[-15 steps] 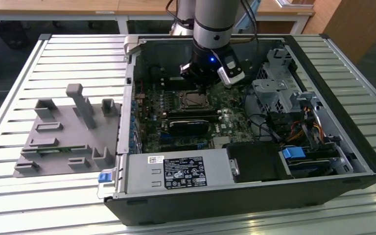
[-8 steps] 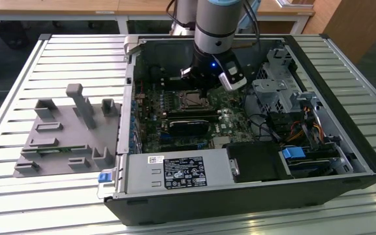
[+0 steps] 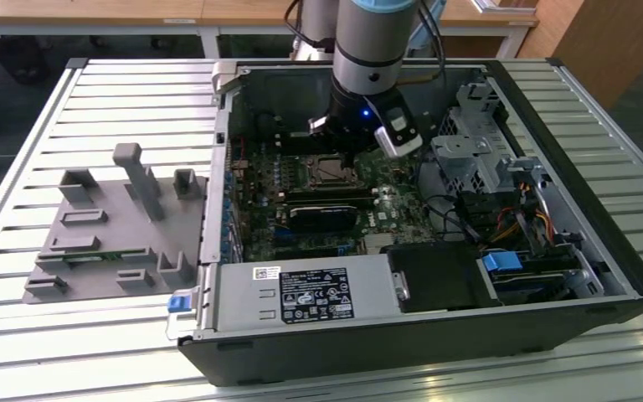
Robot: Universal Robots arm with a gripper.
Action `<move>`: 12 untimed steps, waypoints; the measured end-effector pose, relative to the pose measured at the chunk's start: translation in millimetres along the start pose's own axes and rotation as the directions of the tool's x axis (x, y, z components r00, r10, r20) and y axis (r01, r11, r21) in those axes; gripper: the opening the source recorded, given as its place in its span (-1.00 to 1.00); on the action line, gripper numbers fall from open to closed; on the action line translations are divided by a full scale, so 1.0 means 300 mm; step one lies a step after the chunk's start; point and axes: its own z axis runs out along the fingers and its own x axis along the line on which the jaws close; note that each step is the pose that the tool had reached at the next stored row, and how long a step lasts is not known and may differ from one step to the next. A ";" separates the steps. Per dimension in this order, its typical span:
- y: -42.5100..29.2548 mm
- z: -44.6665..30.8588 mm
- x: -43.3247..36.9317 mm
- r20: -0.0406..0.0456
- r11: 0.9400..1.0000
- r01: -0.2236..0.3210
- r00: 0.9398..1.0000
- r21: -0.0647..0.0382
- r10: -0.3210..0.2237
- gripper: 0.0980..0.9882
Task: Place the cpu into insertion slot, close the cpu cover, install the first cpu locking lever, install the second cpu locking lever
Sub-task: 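Install the second cpu locking lever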
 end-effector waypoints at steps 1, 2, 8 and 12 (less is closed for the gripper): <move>-0.002 0.000 0.000 0.000 1.000 0.000 1.000 0.000 0.000 -0.98; -0.005 -0.001 0.000 0.000 1.000 0.000 1.000 0.000 0.000 -0.98; -0.023 -0.003 0.000 0.000 1.000 0.000 1.000 0.000 0.000 -0.98; -0.036 -0.004 -0.001 0.000 1.000 0.000 1.000 0.000 0.000 -0.98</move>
